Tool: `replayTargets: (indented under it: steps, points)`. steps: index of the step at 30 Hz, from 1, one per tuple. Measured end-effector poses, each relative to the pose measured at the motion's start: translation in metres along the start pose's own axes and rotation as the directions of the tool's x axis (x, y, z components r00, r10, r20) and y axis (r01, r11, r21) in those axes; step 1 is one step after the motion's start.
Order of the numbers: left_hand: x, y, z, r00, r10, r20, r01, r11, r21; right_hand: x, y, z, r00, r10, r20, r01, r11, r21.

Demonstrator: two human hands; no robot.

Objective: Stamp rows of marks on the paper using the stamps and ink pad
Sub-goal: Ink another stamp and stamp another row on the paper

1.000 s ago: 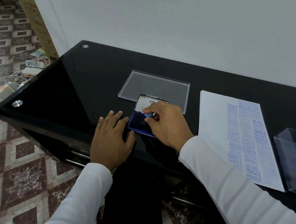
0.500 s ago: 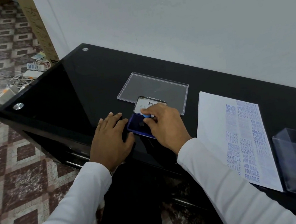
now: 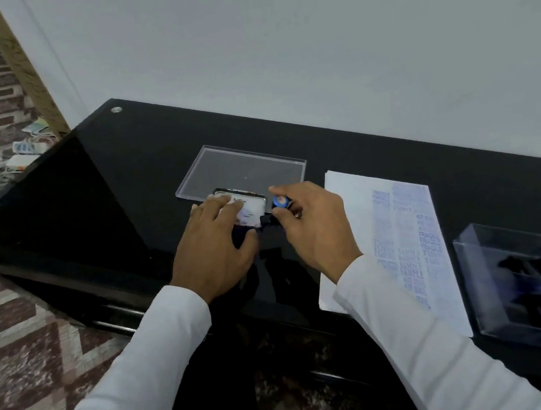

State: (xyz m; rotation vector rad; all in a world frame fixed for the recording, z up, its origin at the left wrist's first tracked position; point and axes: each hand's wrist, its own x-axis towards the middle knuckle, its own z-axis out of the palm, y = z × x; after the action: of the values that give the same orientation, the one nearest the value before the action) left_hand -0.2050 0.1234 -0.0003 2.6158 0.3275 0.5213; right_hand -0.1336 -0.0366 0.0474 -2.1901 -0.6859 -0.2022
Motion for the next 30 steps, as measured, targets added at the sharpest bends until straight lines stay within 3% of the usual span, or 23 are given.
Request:
replayTargets:
  steps: [11,30]
  points:
    - [0.043,0.085,0.059,0.984,0.113,0.135,-0.104,0.992,-0.071,0.011,0.077,-0.080,0.972,0.220,-0.089,-0.230,0.966,-0.122]
    - [0.113,0.136,0.142,0.946,0.166,0.279,-0.141,0.984,-0.105,0.068,0.162,-0.114,0.950,0.291,-0.114,-0.308,0.930,-0.200]
